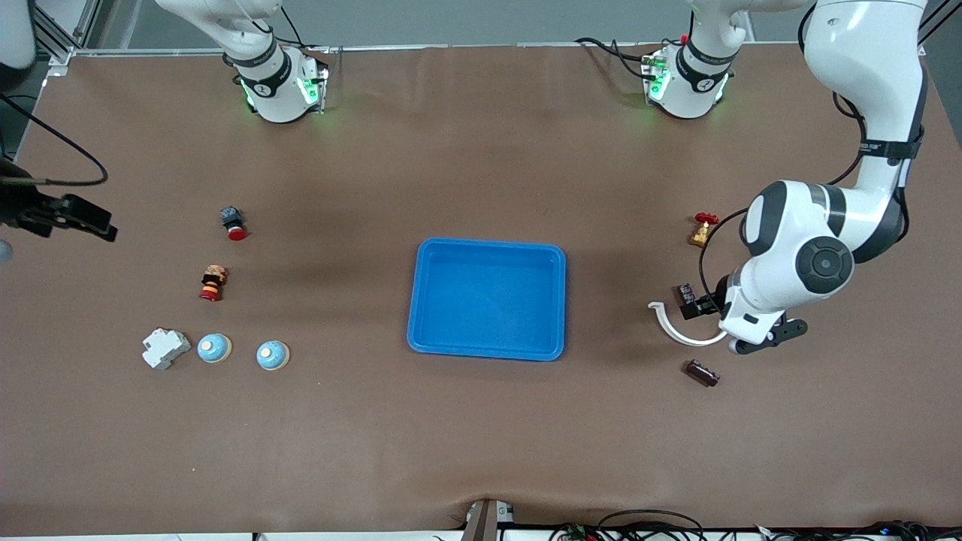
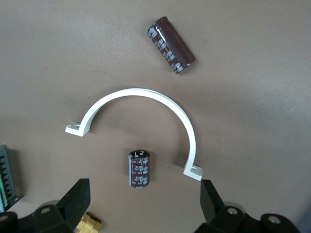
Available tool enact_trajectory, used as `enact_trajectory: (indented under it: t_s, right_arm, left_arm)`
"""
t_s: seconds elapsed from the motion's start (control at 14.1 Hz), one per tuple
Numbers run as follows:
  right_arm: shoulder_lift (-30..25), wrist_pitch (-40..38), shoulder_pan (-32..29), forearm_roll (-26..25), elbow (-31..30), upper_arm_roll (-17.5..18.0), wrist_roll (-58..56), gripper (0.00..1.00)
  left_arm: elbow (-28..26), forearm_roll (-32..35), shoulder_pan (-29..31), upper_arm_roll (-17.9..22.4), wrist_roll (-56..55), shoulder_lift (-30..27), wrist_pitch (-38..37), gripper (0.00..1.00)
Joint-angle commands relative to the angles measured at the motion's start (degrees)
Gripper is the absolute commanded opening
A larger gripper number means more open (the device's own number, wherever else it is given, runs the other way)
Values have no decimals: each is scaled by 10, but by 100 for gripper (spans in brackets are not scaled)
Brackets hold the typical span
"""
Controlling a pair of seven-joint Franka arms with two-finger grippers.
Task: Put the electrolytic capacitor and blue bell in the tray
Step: 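Reach the left gripper to the capacitor while the right gripper reaches a bell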
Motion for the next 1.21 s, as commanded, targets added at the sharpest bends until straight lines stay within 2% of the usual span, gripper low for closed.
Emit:
enact_trajectory:
  t_s: [0.0,0.21,0.28,0.64,1.14]
  right_arm:
    - [-18,84,-5,-2,-86,1,7,100]
    - [2,201,-9,-1,-165,0,7,100]
    - [18,218,-9,-1,-171,0,9,100]
    - [114,323,-24,-1,-174,0,7,100]
    - [216,450,-28,0,-168,0,3,100]
  left_arm:
    - [-80,13,0,-1,-2,-39,62,100]
    - [-86,13,2,-2,0,-26,71,100]
    - [-86,13,2,-2,0,-20,72,100]
    - [-82,13,6,-3,-1,13,76,100]
    - [-79,12,8,-2,-1,46,109,100]
